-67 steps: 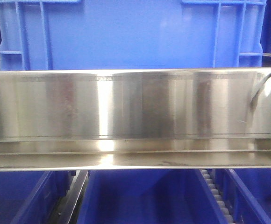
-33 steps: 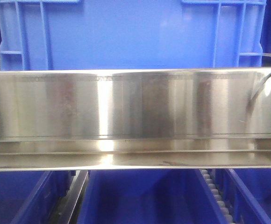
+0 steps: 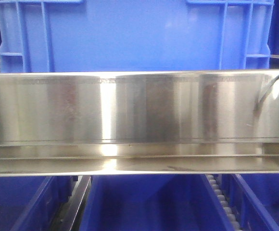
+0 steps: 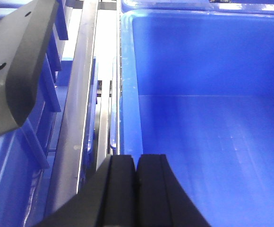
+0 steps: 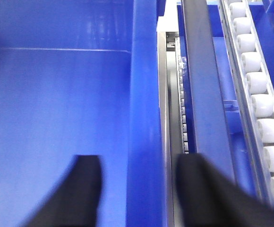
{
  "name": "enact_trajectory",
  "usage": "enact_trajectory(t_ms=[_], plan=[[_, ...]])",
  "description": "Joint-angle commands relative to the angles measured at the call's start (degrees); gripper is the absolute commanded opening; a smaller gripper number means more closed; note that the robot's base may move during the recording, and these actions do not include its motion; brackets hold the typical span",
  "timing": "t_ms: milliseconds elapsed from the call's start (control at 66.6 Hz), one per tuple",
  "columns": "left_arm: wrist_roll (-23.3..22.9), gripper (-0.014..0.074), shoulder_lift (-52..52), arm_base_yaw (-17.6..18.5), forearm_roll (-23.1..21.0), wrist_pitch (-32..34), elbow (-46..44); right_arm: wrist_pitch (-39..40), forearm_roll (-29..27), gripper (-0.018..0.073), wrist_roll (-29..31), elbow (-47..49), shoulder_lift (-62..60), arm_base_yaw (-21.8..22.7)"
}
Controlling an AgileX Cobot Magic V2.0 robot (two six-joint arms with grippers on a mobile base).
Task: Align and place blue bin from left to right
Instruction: 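Lower both open grippers onto the bin's two side rims, then close both grippers around the side rims of the blue bin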
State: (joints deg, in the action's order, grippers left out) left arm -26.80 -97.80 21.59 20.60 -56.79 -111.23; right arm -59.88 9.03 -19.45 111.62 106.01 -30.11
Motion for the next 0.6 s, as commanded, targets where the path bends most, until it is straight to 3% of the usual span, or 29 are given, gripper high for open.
enact_trajectory(t_ms=[0, 105, 270, 345, 585], plan=[[-0.3, -0.0110, 0.2, 0.4, 0.1, 0.2, -0.4, 0.4, 0.4, 0.0050, -0.1, 0.5, -0.4, 0.4], [-0.3, -0.0046, 0.2, 0.4, 0.1, 0.2, -0.4, 0.4, 0.4, -0.0091, 0.0, 0.5, -0.4, 0.4], [-0.3, 0.0235, 0.0, 0.4, 0.1, 0.2, -0.4, 0.4, 0.4, -0.0075, 0.0, 0.5, -0.4, 0.4], [-0.5, 0.0319, -0.6, 0.4, 0.0, 0.2, -0.4, 0.4, 0.4, -0.0075, 0.0, 0.5, -0.4, 0.4], [-3.2, 0.0330, -3.4, 0.4, 1.9, -1.1, -1.2, 0.4, 0.4, -0.0075, 0.0, 0.5, -0.4, 0.4]])
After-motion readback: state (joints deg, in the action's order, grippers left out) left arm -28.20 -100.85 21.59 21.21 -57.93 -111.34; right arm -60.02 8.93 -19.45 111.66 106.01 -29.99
